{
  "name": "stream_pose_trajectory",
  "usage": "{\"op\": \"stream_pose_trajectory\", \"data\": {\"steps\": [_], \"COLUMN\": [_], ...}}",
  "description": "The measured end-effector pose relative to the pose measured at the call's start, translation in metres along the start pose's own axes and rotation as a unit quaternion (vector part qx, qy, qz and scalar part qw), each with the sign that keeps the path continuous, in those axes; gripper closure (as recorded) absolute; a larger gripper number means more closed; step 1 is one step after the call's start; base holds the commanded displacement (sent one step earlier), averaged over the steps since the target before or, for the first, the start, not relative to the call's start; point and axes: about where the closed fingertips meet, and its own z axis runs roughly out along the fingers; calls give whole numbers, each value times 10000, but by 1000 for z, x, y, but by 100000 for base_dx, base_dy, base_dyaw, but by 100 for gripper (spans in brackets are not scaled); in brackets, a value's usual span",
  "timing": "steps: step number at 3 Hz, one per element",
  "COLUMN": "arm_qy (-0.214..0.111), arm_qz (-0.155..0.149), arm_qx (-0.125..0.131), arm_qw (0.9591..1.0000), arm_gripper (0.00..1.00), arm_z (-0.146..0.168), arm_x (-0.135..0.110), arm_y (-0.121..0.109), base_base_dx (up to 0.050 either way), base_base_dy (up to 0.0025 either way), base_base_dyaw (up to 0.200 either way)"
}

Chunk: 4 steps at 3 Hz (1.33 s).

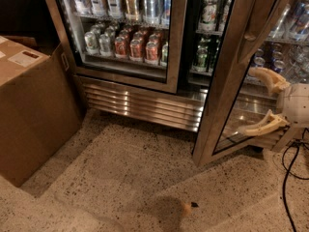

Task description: Open right fridge door

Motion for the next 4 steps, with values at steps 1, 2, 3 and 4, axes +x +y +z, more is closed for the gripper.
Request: {"op": "stream_pose_trajectory", "data": {"steps": [1,2,3,4], "arm_qy": [0,0,0,0], "arm_qz": [0,0,0,0], "arm_qx": [0,0,-1,-2], "arm_qw": [10000,10000,10000,10000], "arm_gripper": [42,65,89,100], "arm_z": [0,0,0,0], "arm_x": [0,0,0,0], "arm_y": [0,0,0,0], "base_base_dx": [0,0,0,0], "base_base_dy": [0,0,0,0], "base_base_dyaw": [0,0,0,0]}}
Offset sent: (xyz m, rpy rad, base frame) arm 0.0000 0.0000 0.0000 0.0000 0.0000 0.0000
